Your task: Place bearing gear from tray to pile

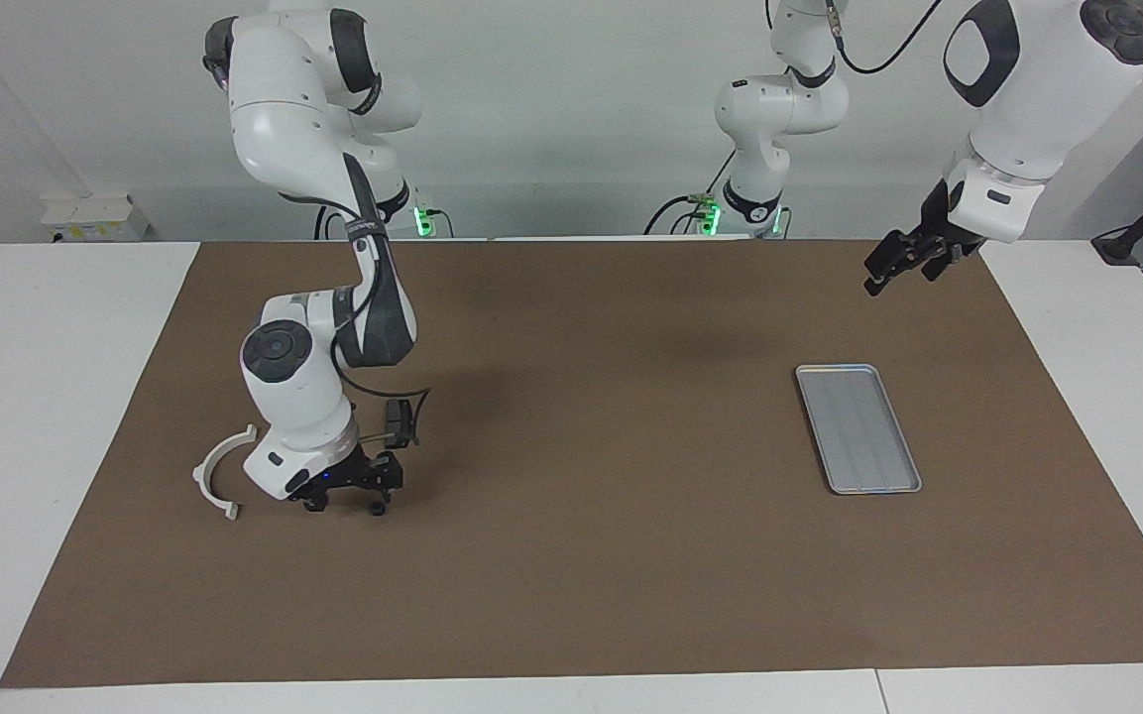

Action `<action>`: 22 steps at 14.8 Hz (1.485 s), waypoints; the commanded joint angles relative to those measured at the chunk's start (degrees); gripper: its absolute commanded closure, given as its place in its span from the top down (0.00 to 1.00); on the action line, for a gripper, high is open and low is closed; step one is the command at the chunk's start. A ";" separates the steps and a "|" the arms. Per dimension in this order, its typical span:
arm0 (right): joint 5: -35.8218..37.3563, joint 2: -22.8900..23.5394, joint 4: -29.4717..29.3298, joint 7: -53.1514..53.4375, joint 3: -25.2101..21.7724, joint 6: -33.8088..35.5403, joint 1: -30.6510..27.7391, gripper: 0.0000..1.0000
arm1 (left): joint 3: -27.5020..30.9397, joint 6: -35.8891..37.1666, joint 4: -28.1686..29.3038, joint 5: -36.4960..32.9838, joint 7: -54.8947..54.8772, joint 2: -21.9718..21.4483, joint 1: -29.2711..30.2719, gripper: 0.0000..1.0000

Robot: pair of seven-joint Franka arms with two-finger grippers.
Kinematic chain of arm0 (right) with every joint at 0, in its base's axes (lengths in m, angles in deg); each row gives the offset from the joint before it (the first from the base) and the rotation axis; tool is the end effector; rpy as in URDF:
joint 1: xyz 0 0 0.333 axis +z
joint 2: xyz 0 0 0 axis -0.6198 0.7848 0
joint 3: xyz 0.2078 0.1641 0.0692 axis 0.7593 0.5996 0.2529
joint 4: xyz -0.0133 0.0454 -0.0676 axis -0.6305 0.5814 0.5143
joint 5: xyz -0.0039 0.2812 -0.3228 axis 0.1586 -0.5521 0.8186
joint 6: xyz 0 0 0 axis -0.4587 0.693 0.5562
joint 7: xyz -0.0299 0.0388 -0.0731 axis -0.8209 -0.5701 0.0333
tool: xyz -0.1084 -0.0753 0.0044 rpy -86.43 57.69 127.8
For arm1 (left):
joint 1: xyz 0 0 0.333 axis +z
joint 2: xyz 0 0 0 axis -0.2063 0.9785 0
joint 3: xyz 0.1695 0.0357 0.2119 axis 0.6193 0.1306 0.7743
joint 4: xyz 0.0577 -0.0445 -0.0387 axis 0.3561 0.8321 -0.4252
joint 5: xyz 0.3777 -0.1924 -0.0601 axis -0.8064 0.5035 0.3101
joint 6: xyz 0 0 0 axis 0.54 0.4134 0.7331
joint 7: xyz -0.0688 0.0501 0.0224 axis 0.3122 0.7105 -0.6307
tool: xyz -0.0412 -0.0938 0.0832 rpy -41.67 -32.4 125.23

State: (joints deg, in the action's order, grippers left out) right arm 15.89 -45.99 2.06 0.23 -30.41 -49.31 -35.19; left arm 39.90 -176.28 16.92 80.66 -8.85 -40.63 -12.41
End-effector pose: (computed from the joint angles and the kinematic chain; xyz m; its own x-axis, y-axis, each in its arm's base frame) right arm 0.7072 0.0542 0.2618 0.9908 0.0879 0.1031 0.0841 -0.9956 0.0404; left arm 0.5811 -0.0371 0.5225 0.9724 0.2237 -0.0668 0.2270 -0.9728 0.0459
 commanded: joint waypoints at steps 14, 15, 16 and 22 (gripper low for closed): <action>-3.00 -37.44 7.64 -1.00 -0.46 40.39 -0.39 1.00 | 0.02 0.80 0.39 -0.04 -0.38 -0.83 -0.02 1.00; -3.44 -37.45 7.47 -0.91 -0.56 41.64 -0.39 1.00 | 0.02 0.80 0.39 -0.04 -0.38 -0.83 -0.02 1.00; -3.97 -37.28 7.38 -0.82 -0.56 41.47 -0.48 1.00 | 0.02 0.80 0.39 -0.04 -0.38 -0.83 -0.02 1.00; -5.03 -35.61 3.33 -0.65 -1.96 44.11 -1.62 1.00 | 0.02 0.80 0.39 -0.04 -0.38 -0.83 -0.02 1.00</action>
State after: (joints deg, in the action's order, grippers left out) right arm 12.02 -82.59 6.89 0.23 -32.27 -6.43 -35.72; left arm 39.90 -176.28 16.92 80.66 -8.85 -40.63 -12.41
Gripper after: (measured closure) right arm 0.000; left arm 0.000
